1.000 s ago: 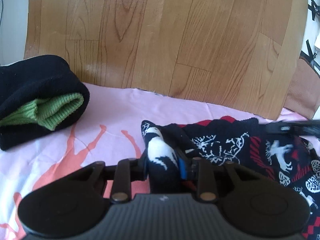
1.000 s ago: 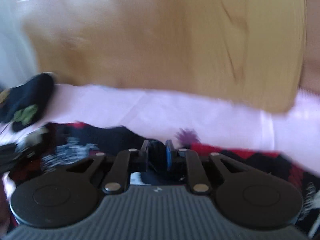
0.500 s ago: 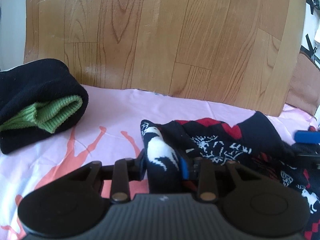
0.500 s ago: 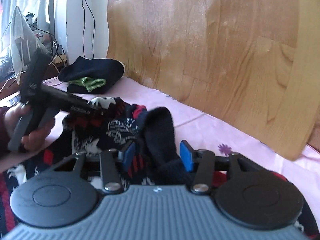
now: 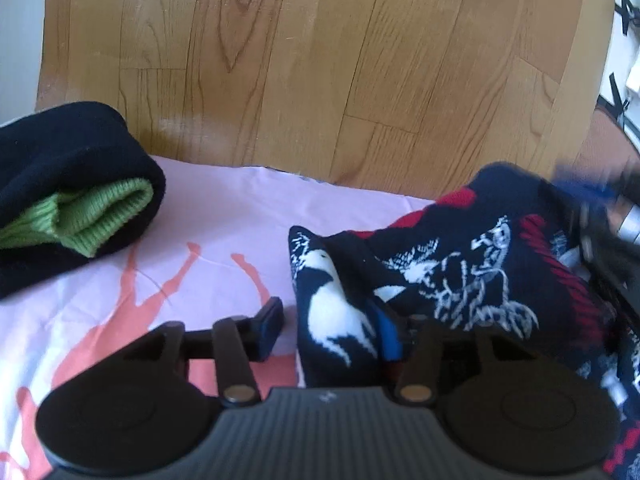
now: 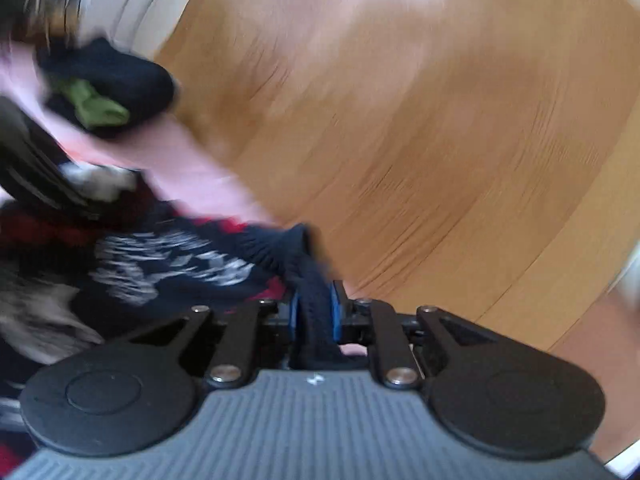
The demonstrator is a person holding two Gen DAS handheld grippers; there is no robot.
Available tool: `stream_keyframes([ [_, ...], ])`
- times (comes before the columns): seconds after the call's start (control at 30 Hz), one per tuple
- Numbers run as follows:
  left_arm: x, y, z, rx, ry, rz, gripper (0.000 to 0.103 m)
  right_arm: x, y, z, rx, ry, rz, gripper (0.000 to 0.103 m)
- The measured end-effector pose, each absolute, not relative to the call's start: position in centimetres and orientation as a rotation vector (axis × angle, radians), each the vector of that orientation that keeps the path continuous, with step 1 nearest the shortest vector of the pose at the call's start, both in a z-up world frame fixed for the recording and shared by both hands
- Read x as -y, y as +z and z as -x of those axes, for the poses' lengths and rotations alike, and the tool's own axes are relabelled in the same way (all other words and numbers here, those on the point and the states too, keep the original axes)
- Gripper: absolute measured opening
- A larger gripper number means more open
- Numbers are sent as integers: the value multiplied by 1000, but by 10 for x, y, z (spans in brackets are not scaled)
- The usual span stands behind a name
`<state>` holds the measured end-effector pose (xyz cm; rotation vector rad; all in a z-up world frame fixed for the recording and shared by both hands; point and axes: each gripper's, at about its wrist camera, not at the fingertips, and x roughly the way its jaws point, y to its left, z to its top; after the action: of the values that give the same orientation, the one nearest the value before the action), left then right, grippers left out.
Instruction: Fold small clothes
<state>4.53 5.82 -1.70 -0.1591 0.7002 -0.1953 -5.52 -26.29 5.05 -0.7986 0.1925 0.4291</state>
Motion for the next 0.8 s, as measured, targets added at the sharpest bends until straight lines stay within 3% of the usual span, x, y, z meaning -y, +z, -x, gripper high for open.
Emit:
stream_keyframes([
  [0.07,-58,-17,-45,-700,-194,153,47,249,33,59,-24,288,964,30],
  [0.13,-60,-17,-45,-701,-194,157,47,251,39,46,-178,366,871,36],
  [0.47,-60,-15,-46,-704,-195,148,49,321,94,7,-432,337,193,35],
  [0.57,-60,-15,-47,-705,-197,148,49,320,76,-6,-539,410,118,35],
  [0.63,-60,-15,-48,-707,-197,148,50,314,40,-27,-779,486,72,35],
  [0.8,-62,-14,-48,-710,-203,163,51,309,-4,-59,-799,430,-71,37],
])
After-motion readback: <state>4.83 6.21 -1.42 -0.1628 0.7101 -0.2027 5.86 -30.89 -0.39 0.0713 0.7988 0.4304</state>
